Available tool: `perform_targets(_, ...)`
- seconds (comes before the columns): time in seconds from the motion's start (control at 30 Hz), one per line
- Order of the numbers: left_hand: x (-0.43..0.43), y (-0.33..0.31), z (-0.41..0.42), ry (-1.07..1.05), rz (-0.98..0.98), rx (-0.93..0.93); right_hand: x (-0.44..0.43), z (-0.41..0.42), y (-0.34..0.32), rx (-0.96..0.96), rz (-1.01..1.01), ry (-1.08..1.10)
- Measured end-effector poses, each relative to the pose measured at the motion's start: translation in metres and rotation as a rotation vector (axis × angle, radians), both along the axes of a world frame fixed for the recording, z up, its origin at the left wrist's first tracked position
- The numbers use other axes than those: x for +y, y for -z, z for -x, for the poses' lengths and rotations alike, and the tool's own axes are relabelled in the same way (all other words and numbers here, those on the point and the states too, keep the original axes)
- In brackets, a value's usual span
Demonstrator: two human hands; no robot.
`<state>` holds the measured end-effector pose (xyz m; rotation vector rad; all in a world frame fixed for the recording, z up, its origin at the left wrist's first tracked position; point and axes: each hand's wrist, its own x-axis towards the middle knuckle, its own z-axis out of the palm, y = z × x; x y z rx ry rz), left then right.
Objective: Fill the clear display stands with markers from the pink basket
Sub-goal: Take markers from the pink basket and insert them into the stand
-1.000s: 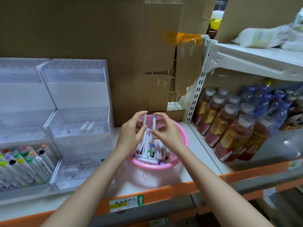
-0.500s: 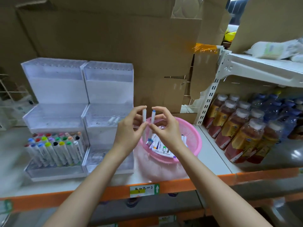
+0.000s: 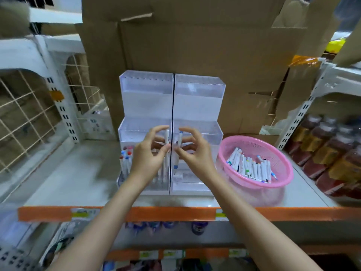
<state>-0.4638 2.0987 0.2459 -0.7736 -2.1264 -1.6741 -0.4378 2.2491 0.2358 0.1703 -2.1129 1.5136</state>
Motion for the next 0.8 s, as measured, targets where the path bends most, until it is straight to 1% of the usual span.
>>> perform_targets(0.17,-0.057,0.000,0.009,-0.007,-0.013,-0.001,-0.054,0.006,-0.001,0.022,-0.043,0.038)
perform_targets(0.27,-0.083,0.000,0.012,-0.024,-0.024,0.015,-0.082,0.009,0.001,0.058,-0.113,0.013)
perform_targets(0.37,-0.102,0.004,0.015,-0.020,-0.007,0.032,-0.105,0.013,0.006,0.070,-0.138,0.033)
perform_targets(0.6,-0.127,0.015,0.023,-0.053,-0.062,0.035,-0.134,0.016,0.018,0.033,-0.138,0.117)
perform_targets(0.8,-0.132,0.030,0.032,-0.019,-0.024,0.004,-0.142,0.014,0.025,0.027,-0.122,0.165)
